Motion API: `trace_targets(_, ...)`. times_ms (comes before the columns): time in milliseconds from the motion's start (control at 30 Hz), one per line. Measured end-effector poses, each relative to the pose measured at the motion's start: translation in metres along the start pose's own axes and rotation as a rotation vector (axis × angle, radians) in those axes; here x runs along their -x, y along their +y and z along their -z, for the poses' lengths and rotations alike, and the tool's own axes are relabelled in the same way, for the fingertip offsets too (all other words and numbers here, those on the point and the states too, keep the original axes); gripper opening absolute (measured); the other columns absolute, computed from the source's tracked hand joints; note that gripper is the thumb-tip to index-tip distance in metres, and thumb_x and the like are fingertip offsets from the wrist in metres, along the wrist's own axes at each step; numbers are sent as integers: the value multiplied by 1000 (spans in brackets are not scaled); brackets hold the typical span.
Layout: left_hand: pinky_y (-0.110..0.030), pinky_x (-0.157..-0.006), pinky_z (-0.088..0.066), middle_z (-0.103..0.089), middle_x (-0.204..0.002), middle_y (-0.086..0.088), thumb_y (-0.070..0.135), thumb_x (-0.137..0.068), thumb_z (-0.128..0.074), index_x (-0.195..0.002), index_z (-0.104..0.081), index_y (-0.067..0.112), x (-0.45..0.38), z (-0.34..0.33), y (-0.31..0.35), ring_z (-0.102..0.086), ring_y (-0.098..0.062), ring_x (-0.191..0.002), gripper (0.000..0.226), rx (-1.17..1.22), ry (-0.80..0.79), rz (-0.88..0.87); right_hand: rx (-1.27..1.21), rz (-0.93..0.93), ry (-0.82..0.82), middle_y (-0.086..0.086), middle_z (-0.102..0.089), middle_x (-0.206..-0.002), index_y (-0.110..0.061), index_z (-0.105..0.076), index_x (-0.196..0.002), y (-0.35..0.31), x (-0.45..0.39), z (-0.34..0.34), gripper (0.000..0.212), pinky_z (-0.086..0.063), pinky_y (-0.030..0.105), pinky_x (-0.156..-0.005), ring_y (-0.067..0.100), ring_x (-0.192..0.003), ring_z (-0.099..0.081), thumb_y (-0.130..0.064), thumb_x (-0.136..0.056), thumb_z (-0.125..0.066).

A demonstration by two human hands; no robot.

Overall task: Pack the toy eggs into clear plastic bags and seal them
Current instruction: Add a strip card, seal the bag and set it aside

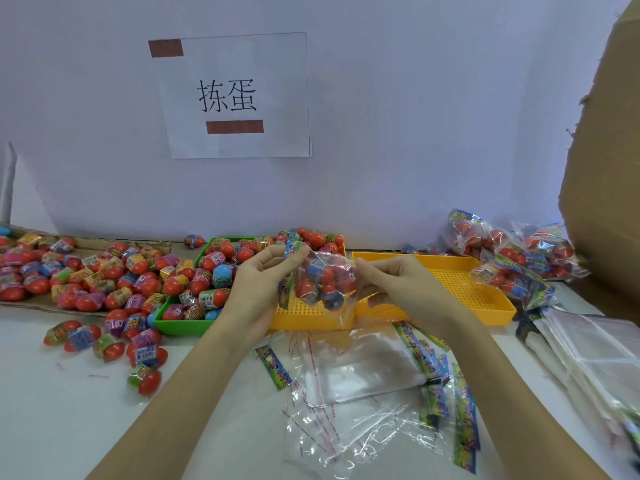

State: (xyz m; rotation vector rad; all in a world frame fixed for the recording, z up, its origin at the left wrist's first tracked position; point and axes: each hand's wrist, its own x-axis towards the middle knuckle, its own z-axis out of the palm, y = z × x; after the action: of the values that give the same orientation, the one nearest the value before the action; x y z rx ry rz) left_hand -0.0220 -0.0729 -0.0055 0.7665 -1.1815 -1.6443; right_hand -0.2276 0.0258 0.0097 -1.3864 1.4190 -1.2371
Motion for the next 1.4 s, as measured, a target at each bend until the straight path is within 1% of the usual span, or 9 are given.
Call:
trace_targets(333,-30,-69,-66,-80,-109,-7,28,-89,-78,-105,-71,15,0,-3,0,-79,-21,-94,21,94,114,-154,-133,-94,-132,10,-80,-109,-9,-77,-115,4,-4,-6,59,-59,24,-70,26,-99,-77,-62,-97,-58)
trace_targets(500,-28,-69,-64,-79,-110,-10,28,-92,-75,-105,-69,18,-5,3,-2,-79,-19,-94,17,135,138,-147,-126,-132,-192,14,-80,-102,-7,-79,-106,9,-6,-17,44,-54,20,-63,16,-82,-73,-48,-98,-66)
trace_targets(600,-23,-67,-62,-81,-110,-5,33,-101,-68,-111,-68,20,-6,5,-2,-79,-13,-91,16,44,76,-169,-203,-126,-116,16,-79,-97,-6,-80,-101,11,-8,-18,36,-52,19,-59,14,-76,-70,-40,-98,-69)
trace_targets(667,-21,-57,-59,-80,-91,7,48,-102,-61,-119,-64,25,-6,7,-2,-75,-4,-71,29,-227,3,-215,-192,-95,-37,15,-79,-93,-7,-80,-98,12,-9,-15,31,-50,18,-57,15,-75,-69,-35,-100,-68)
trace_targets(733,-31,-49,-58,-73,-74,1,57,-98,-62,-127,-56,26,-6,9,-5,-69,-14,-59,43,-431,-133,-175,-161,-77,28,14,-78,-90,-5,-79,-97,14,-10,-12,30,-50,18,-58,16,-76,-68,-32,-102,-67)
trace_targets(967,-25,-46,-51,-65,-70,-2,34,-89,-77,-141,-56,14,-5,14,-6,-61,-16,-57,59,-197,-286,-118,-208,-115,-37,6,-64,-78,-8,-80,-92,15,-8,5,30,-39,18,-56,12,-67,-50,-33,-101,-67)
trace_targets(1100,-27,-70,-57,-74,-85,-1,26,-97,-70,-157,-42,7,-11,18,-6,-65,-13,-69,69,-125,-275,-99,-263,-129,-93,3,-57,-77,-12,-81,-87,15,-7,17,27,-37,18,-54,11,-64,-45,-38,-94,-74)
trace_targets(1200,-38,-101,-59,-77,-82,8,23,-101,-65,-150,-50,10,-11,16,-6,-76,-20,-105,53,-43,-367,-145,-271,-140,-120,5,-61,-80,-10,-76,-89,13,-6,20,34,-42,17,-53,10,-63,-51,-43,-87,-80)
trace_targets(1400,-44,-105,-58,-81,-99,-2,25,-98,-69,-146,-56,9,-7,12,-4,-73,-28,-118,52,1,-438,-135,-312,-158,-155,10,-76,-122,-18,-76,-124,7,-5,14,54,-59,28,-75,30,-107,-75,-62,-94,-64)
